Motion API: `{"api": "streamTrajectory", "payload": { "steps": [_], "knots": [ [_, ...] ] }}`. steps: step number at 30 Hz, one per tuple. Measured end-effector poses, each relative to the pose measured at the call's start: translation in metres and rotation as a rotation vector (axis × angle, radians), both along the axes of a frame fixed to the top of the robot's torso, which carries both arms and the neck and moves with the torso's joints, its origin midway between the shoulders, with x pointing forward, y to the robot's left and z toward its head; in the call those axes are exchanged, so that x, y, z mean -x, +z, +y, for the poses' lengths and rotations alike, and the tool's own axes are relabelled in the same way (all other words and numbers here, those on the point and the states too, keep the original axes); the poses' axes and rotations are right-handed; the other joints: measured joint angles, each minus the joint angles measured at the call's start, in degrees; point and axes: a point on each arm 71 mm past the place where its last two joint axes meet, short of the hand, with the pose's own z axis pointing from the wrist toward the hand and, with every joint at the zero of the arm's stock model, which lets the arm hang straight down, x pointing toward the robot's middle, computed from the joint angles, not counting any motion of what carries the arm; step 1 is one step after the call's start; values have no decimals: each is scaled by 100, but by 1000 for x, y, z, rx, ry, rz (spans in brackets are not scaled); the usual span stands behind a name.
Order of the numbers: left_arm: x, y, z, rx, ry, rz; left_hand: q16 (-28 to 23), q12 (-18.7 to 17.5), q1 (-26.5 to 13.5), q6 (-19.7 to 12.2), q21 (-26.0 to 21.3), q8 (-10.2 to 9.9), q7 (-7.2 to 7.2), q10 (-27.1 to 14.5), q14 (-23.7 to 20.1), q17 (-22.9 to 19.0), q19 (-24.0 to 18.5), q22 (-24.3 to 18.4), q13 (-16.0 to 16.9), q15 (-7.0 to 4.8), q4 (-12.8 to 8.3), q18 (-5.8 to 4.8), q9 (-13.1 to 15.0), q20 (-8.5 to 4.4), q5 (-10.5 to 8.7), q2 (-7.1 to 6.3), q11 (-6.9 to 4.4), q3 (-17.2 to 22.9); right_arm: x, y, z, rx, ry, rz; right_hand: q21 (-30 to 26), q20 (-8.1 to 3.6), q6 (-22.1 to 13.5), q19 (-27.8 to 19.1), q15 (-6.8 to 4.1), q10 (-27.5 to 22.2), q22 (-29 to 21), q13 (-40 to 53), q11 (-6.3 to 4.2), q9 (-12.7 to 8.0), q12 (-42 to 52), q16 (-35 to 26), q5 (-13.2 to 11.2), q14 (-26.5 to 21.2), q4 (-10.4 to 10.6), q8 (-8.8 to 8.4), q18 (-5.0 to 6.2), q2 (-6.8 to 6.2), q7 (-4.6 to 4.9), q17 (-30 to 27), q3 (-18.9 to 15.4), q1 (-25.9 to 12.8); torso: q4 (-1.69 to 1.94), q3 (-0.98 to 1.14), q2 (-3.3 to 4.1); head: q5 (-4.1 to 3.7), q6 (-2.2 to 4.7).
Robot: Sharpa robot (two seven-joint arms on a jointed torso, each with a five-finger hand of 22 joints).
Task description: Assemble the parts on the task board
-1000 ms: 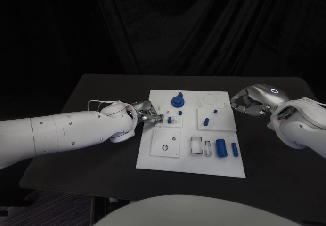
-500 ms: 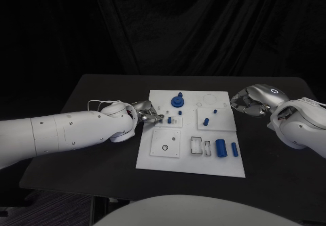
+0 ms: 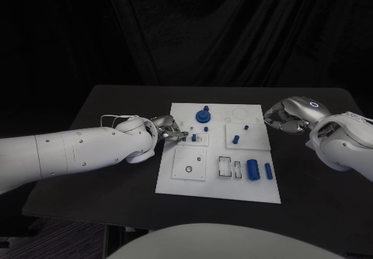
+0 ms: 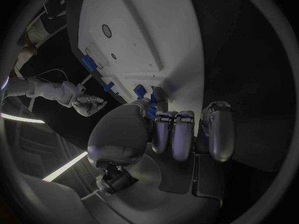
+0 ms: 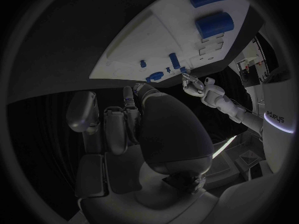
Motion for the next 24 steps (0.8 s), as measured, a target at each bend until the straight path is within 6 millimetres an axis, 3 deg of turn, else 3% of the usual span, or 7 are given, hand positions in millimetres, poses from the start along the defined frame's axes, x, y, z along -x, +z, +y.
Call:
{"api": "streamTrajectory", "payload": {
  "steps": [24],
  "knots": [
    [3,-2,1,2,-1,5,0,0,-247,50,0,-3,-9,0,0,-1,0,0,0,0,21,0,-1,0,-56,90,0,-148,0,-1,0,1,-1,2,0,0,0,0,0,0,0,0,0,0,0,0,0,0,0,0,0,0,0,0,0,0,4,0,-7,-2,0]
  ]
}}
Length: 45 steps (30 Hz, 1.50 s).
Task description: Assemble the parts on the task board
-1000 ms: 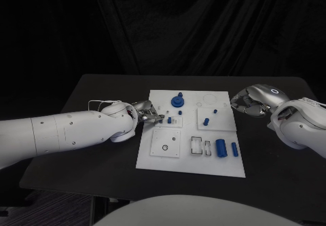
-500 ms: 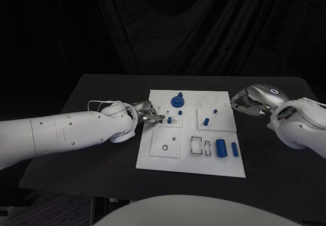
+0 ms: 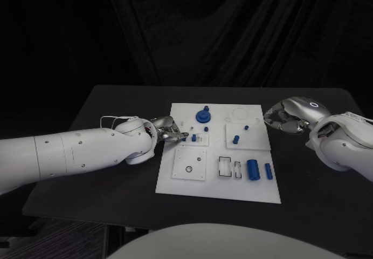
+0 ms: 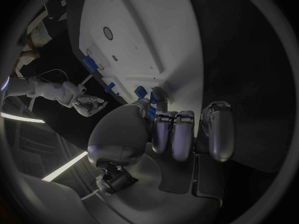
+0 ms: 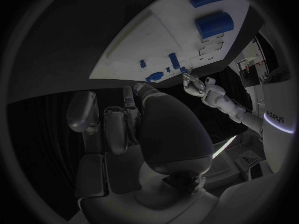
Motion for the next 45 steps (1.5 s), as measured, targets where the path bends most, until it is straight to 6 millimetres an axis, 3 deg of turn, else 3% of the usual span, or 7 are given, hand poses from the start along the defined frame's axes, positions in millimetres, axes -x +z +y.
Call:
{"api": "streamTrajectory", "payload": {
  "steps": [2,11,16,22,28,33,45],
  "knots": [
    [0,0,0,0,0,0,0,0,-34,-2,0,1,2,0,0,0,0,0,0,0,-15,0,-1,0,-32,-10,0,-35,0,0,0,0,0,0,0,0,0,0,0,0,1,0,0,0,0,0,0,0,0,0,0,0,0,0,0,0,0,0,0,2,0],
    [0,0,0,2,0,-1,0,0,-929,40,-4,-174,44,1,32,-1,0,0,0,31,-3,0,-3,0,-841,185,47,-805,0,-1,0,0,0,2,0,0,0,0,0,0,4,0,0,0,0,0,0,0,0,0,1,0,0,0,0,0,-3,1,-2,14,0],
    [0,-1,0,7,-1,-6,0,0,-1367,40,-22,-265,44,3,10,-1,-21,0,0,53,0,0,-60,21,-1201,553,85,-1355,0,-1,0,1,-1,2,0,0,0,0,0,0,4,0,0,0,0,0,0,0,0,0,0,0,0,0,0,0,-2,0,0,12,0],
    [0,-2,1,24,0,-29,0,0,-1389,-22,-22,-276,-17,3,29,-1,1,0,0,71,-7,0,-19,42,-1219,774,85,-1641,0,-1,-1,1,-2,2,0,0,0,0,0,0,3,0,0,0,0,0,0,0,0,0,0,0,0,0,0,0,-1,0,4,8,0],
    [1,-3,0,45,-4,-56,0,0,-1214,-225,2,17,180,3,10,-1,1,0,0,93,-15,0,-11,42,-1219,949,85,-1822,0,-1,-1,1,-2,3,0,0,0,0,0,0,3,0,0,0,0,0,0,0,0,0,0,0,0,0,0,0,0,-1,4,13,0],
    [1,-4,1,49,-1,-62,0,0,-1061,-257,2,331,172,3,10,-1,1,0,0,93,-15,0,-13,42,-1093,1102,85,-2014,0,-1,-1,1,-2,3,0,0,0,0,0,0,3,0,0,0,0,0,0,0,0,0,0,0,0,0,0,0,-1,-2,3,14,0],
    [1,-4,2,39,4,-70,0,0,-931,-299,23,716,91,3,10,-2,0,5,0,93,-21,0,-13,41,-985,1224,85,-2243,0,-1,-1,1,-3,3,0,0,0,0,0,0,2,0,0,0,0,0,23,0,0,0,0,0,0,0,0,0,-3,-2,4,8,0]
  ]
}}
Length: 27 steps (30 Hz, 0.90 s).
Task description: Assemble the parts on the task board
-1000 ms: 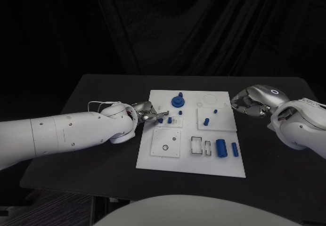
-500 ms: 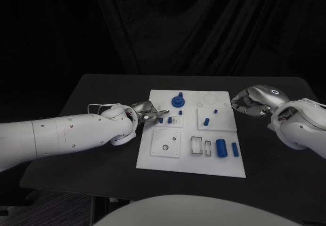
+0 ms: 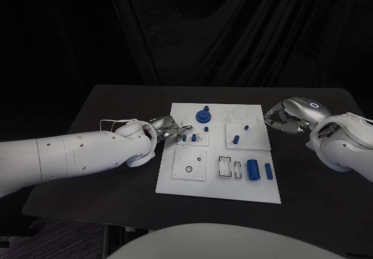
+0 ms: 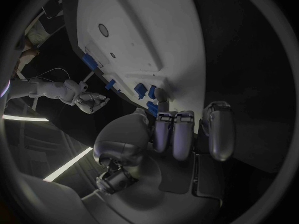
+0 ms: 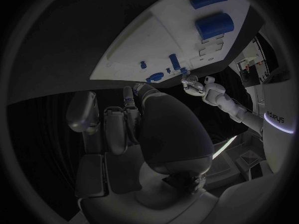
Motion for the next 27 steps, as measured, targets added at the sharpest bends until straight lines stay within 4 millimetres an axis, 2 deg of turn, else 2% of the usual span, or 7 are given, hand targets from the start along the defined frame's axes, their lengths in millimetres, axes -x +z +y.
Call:
{"api": "streamTrajectory", "payload": {
  "steps": [12,15,17,20,21,24,27],
  "knots": [
    [3,21,11,67,-61,-274,0,0,1173,-737,-227,412,102,-15,1,0,-139,-1,1,44,-7,0,-4,74,763,-256,62,-399,1,0,-3,0,-5,-1,0,0,0,0,0,0,-1,0,0,0,0,0,0,0,0,0,0,0,0,0,0,0,2,-1,-2,-90,0],
    [-1,40,8,104,-124,-396,-53,-58,1772,-1818,-1120,325,355,1,3,0,-911,-1,22,295,-8,192,-4,232,1191,-273,300,-431,1,0,-3,-1,-5,-2,0,0,0,0,0,0,-1,0,0,0,0,0,0,0,0,0,0,0,0,0,0,0,1,-1,-2,-112,0],
    [-5,52,5,119,-169,-460,-229,-313,2000,-2246,-1618,265,384,-2,11,0,-1362,-1,52,364,-4,225,-4,290,1323,-309,331,-427,1,0,-3,-2,-4,-3,0,0,0,0,0,0,-1,0,0,0,0,0,0,0,0,0,0,0,0,0,0,0,1,-1,-2,-128,0],
    [-12,63,-1,130,-248,-531,-1022,-1091,2506,-2618,-3154,174,408,-1293,-1141,-1,-2827,-2,30,596,16,415,-9,433,1424,-261,575,-342,1,1,-1,-5,0,-7,34,0,63,0,0,0,-1,0,0,1,0,0,0,0,-16,0,0,0,-18,0,16,0,1,-4,-3,-147,0],
    [-15,65,-3,131,-270,-545,-1520,-2057,2891,-2662,-3720,96,411,-2160,-1953,-164,-3364,-2,-60,692,9,458,-87,508,1389,-167,662,-279,1,1,-1,-6,3,-9,69,0,83,0,0,4,-1,0,4,4,6,0,0,0,-16,0,0,0,-18,0,16,0,0,-5,-3,-148,0],
    [-22,66,-10,130,-343,-568,-2991,-3936,3525,-2660,-4382,-40,412,-4753,-4420,-1193,-4157,-2,-192,974,24,456,-327,689,944,-296,992,-109,2,2,2,-14,12,-18,95,-2,83,2,0,42,-1,0,-1,7,33,28,0,0,-16,0,0,0,-18,0,16,0,-4,-5,-3,-148,0],
    [-29,65,-17,125,-400,-572,-3308,-4339,3825,-2626,-4483,-40,447,-5306,-4924,-1483,-4331,-2,-406,1026,-32,456,-396,710,662,-373,1004,62,2,3,3,-21,21,-26,116,-21,83,21,0,43,-1,0,-1,7,33,28,0,0,-16,0,0,-19,-18,0,16,-19,-10,-1,-3,-157,0]
  ]
}}
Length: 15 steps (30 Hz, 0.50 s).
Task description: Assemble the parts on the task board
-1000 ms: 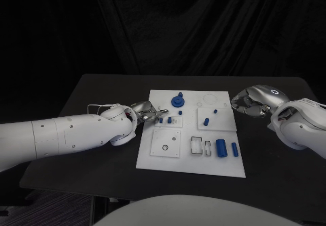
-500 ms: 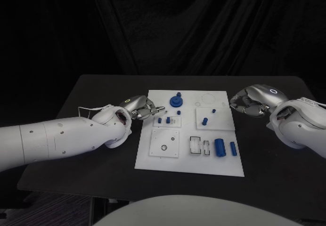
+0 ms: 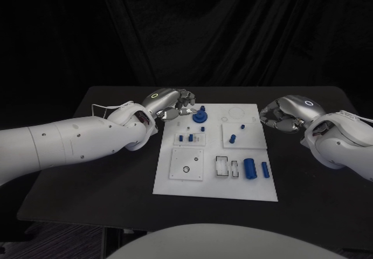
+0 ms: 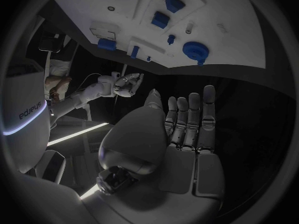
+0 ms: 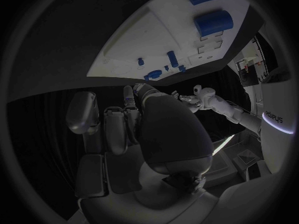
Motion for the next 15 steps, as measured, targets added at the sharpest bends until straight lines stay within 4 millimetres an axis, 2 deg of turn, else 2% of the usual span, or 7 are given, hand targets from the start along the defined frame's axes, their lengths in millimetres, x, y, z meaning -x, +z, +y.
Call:
{"api": "streamTrajectory", "payload": {
  "steps": [3,6,8,10,12,14,15],
  "knots": [
    [-6,-2,-10,-21,-61,1,-20,-219,262,-6,0,-59,-27,-137,-20,-172,-10,0,-280,4,-7,0,-125,6,-71,-91,0,161,1,1,0,-6,6,-9,0,0,0,0,0,0,0,0,0,0,0,0,0,0,0,0,0,-4,0,0,0,-3,-8,7,8,-26,0],
    [-12,-5,-17,-45,-107,8,28,-539,556,60,153,-213,-85,-158,228,-357,122,0,-795,-57,-11,-1,-417,25,-138,-235,-19,400,1,2,0,-10,10,-15,0,0,0,0,0,0,0,0,0,0,0,0,0,0,0,0,0,-3,0,0,0,-3,-12,12,24,-48,0],
    [-15,-7,-21,-66,-130,12,189,-834,685,232,961,-601,-10,-33,629,-515,842,0,-1397,-121,-2,-3,-910,43,-293,-364,-65,645,2,2,0,-12,12,-18,0,0,-1,0,0,0,0,0,0,0,0,0,0,0,0,0,0,-3,-1,0,0,-3,-12,16,32,-57,0],
    [-16,-9,-25,-86,-149,14,275,-951,717,324,1351,-787,-21,23,796,-561,1155,-1,-1669,-147,-1,-3,-1117,43,-372,-401,-118,743,2,2,-1,-13,11,-20,0,0,-1,0,0,0,0,0,0,0,0,0,0,0,0,0,0,-3,-1,0,0,-3,-12,21,40,-65,0],
    [-17,-11,-30,-116,-171,15,773,-1176,532,627,2325,-1141,-62,258,1734,-211,2043,-1,-2121,-236,-9,-3,-1567,41,-498,-504,-183,822,2,2,-2,-14,11,-21,0,0,-1,0,0,0,0,0,0,0,0,0,0,0,0,0,0,-3,-1,0,0,-3,-18,25,52,-66,0],
    [-17,-15,-35,-146,-194,14,1037,-1417,322,841,2967,-1488,-150,374,2353,-2,2623,-1,-2484,-302,-4,-16,-2096,35,-465,-658,-249,845,3,2,-2,-14,12,-21,0,0,-1,0,0,0,-1,0,0,0,0,0,0,0,0,0,0,-3,-1,0,0,-3,-22,27,65,-62,0],
    [-16,-16,-37,-158,-203,14,1162,-1523,271,883,3221,-1591,-175,440,2623,112,2854,-1,-2638,-332,-9,-117,-2329,20,-421,-709,-269,889,3,2,-1,-14,13,-21,0,0,-1,0,0,0,-1,0,0,-1,0,0,0,0,0,0,0,-3,-1,0,0,-3,-25,28,74,-61,0]
  ]
}}
